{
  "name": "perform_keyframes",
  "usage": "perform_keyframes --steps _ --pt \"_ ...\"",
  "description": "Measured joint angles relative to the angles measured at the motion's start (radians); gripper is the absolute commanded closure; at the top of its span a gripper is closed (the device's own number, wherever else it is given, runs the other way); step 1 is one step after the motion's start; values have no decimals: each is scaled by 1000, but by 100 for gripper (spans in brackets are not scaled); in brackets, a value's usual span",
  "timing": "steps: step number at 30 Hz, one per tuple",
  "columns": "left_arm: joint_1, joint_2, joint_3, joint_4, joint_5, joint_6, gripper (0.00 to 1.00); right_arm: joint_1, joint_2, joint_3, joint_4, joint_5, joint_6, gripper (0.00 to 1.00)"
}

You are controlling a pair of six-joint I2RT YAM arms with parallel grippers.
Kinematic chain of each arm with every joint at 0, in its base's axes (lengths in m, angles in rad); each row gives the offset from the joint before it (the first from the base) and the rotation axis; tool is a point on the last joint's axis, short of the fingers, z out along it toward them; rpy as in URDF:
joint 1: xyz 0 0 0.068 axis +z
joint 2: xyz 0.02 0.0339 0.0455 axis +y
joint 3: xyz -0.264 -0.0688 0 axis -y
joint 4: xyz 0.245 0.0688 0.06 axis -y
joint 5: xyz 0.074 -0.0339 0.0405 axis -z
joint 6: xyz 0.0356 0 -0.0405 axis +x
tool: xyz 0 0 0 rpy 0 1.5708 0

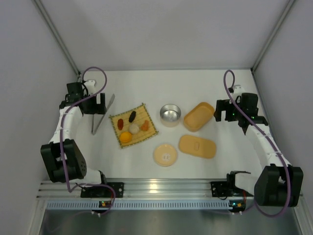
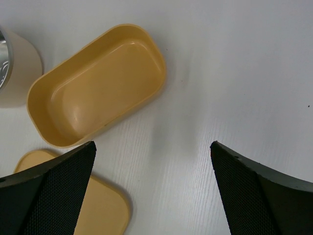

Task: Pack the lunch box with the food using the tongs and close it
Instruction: Pick up the clamp at the center of the board.

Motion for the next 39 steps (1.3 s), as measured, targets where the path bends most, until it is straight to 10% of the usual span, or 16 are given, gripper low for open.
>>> perform_keyframes --steps 39 --pt "26 457 104 -8 -90 191 14 0 91 26 -5 -6 0 1"
